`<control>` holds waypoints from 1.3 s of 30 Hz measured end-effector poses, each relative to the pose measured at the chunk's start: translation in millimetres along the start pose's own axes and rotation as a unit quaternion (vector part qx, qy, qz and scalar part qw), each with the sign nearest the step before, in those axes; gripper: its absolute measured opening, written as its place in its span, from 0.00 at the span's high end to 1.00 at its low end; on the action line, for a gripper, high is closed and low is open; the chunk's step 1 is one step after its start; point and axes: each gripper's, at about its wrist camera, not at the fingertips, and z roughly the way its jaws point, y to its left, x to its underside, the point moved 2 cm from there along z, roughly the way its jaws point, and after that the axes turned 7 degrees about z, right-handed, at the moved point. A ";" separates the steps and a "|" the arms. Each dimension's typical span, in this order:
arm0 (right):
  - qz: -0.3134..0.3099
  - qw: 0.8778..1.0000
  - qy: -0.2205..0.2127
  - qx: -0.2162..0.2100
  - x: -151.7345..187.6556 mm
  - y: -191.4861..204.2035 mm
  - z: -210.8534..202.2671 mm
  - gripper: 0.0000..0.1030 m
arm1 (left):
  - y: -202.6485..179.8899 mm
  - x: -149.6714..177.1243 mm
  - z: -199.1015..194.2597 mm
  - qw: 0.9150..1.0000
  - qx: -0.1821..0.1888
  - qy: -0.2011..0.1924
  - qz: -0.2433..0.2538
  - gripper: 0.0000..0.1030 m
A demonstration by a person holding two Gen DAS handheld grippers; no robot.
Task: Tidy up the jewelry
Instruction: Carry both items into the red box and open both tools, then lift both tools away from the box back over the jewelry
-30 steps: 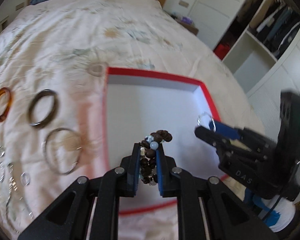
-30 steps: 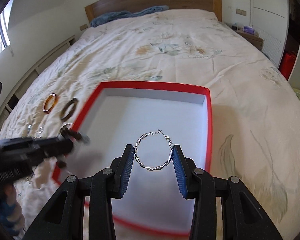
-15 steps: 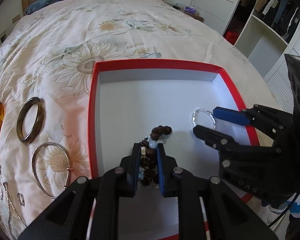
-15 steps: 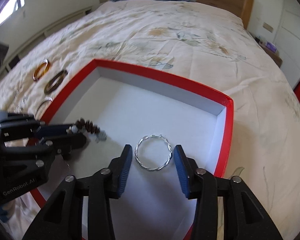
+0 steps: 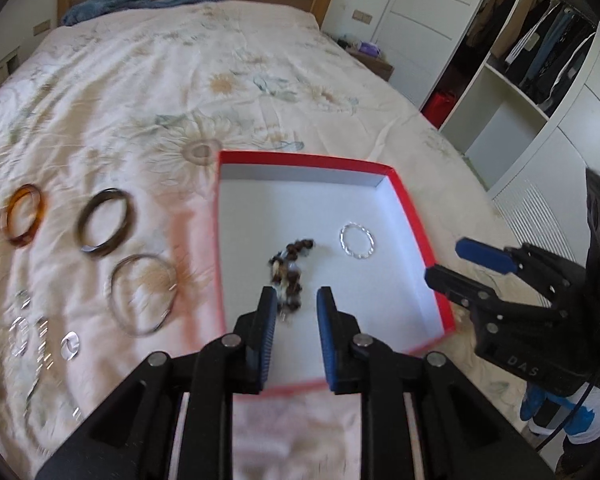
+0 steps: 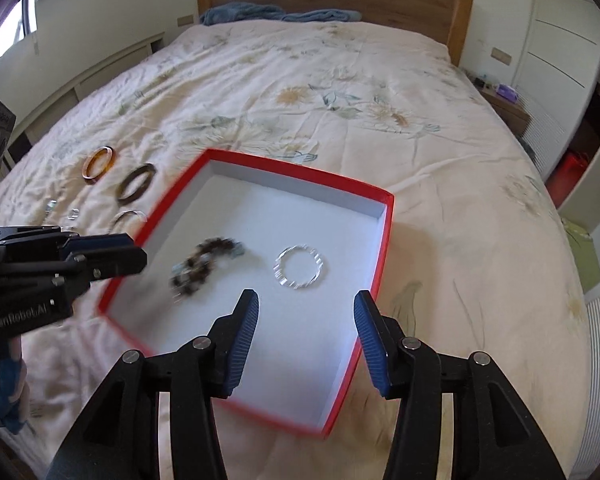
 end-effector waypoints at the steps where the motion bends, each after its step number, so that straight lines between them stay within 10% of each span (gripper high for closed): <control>1: 0.001 1.000 -0.001 -0.001 4.8 4.5 -8.4 0.52 | 0.1 4.8 -10.6 1.000 -0.005 -0.003 0.002 0.81; 23: 0.011 0.993 -0.082 -0.089 105.8 172.8 -172.1 0.51 | 122.7 187.9 -258.7 0.977 -0.170 -0.077 -0.102 0.81; 39: -0.026 0.986 -0.123 -0.113 135.8 236.5 -229.7 0.51 | 122.3 233.0 -344.2 0.957 -0.217 -0.148 -0.123 0.68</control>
